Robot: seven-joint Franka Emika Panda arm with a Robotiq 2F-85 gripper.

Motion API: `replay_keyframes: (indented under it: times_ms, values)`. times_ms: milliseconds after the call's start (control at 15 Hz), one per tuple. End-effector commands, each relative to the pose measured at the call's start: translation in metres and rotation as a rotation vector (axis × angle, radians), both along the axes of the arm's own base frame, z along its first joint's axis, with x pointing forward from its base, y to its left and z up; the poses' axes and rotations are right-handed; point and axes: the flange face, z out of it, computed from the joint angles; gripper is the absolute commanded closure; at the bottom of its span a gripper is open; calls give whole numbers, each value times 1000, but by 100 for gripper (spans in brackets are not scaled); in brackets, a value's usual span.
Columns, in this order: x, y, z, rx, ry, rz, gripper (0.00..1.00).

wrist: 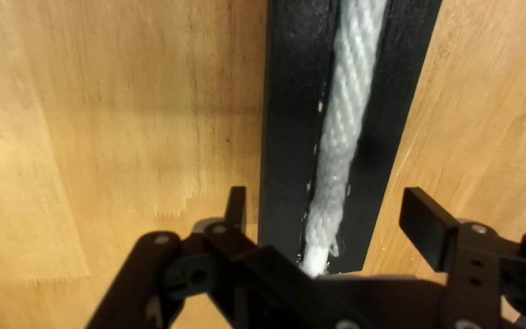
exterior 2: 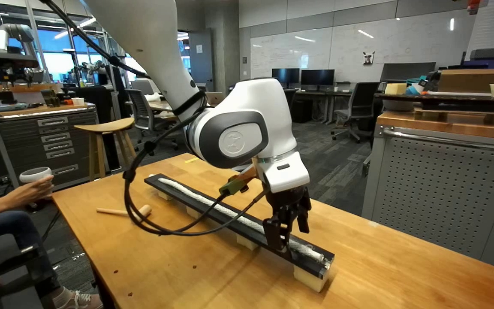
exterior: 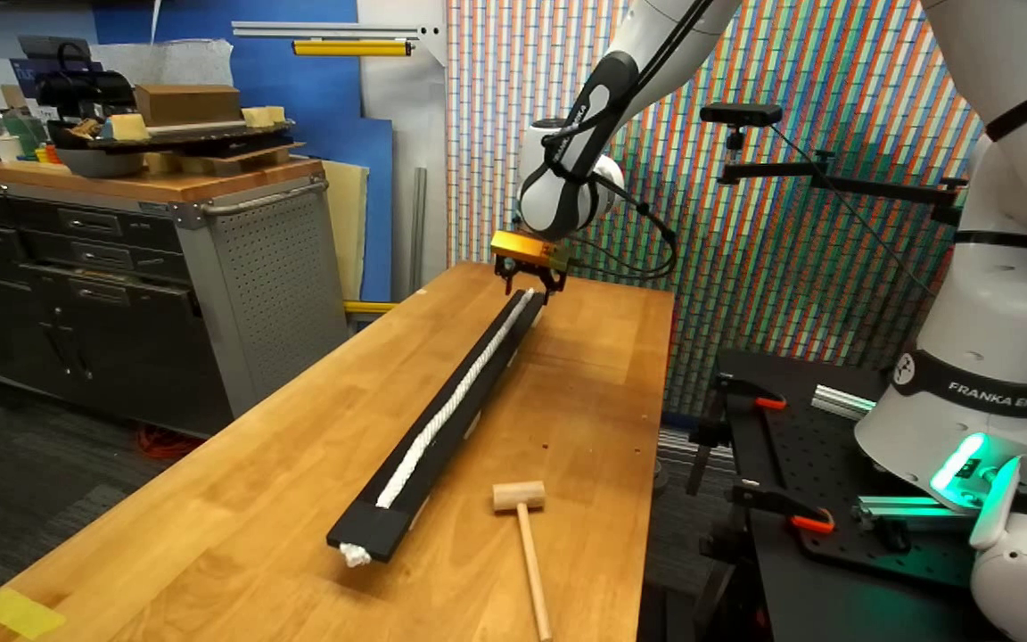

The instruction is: Place the white rope across the black thing

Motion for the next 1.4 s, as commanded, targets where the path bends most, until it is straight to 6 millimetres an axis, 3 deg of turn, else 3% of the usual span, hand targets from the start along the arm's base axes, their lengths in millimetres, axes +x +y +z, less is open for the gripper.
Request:
replay_keyframes:
  times_ms: [0,333,733,1067,1333]
  values:
    - [5,18,12,17,12,79,0]
    - [5,78,27,22,113,285,0]
    - [-13,188,69,-7,206,611,0]
    - [-41,264,82,23,308,861,0]
    - [-68,301,85,84,365,1063,0]
